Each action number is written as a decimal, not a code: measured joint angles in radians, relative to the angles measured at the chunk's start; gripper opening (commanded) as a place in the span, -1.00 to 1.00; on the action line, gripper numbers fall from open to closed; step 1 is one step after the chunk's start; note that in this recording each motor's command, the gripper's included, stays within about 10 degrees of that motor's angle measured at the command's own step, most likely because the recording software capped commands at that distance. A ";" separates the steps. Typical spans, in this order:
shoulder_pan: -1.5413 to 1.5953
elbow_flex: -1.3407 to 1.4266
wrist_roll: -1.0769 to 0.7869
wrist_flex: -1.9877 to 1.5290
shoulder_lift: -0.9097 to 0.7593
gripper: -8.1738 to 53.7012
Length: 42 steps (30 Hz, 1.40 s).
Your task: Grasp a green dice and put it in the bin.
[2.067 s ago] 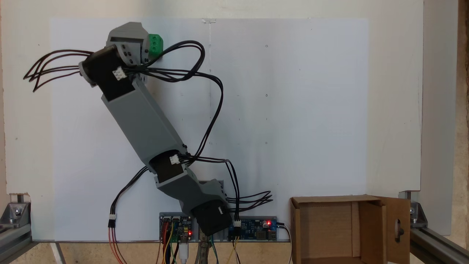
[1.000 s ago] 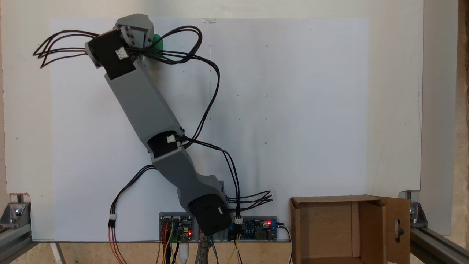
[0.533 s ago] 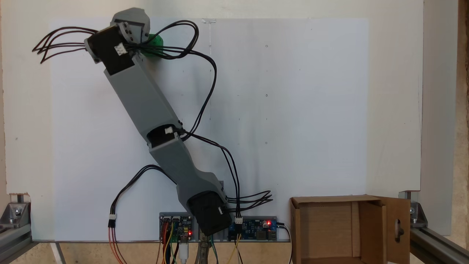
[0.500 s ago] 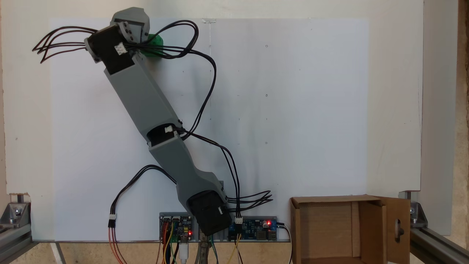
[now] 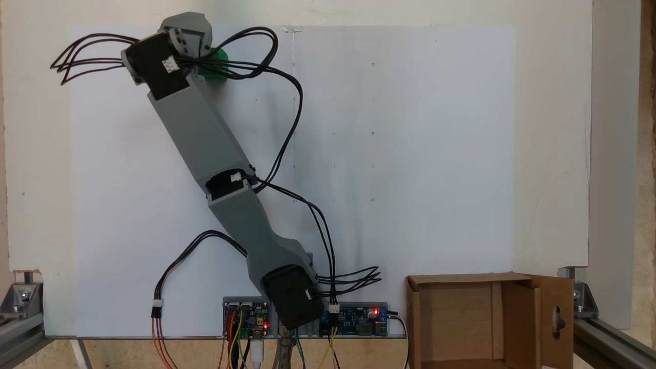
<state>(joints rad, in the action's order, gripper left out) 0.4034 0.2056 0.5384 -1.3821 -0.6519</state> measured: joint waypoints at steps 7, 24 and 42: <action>-0.009 0.000 0.000 0.000 0.000 0.67; -0.018 0.000 0.014 0.000 0.054 0.66; -0.020 0.000 0.021 0.002 0.130 0.62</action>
<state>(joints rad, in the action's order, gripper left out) 0.3835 0.2056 0.5599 -1.3806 -0.5216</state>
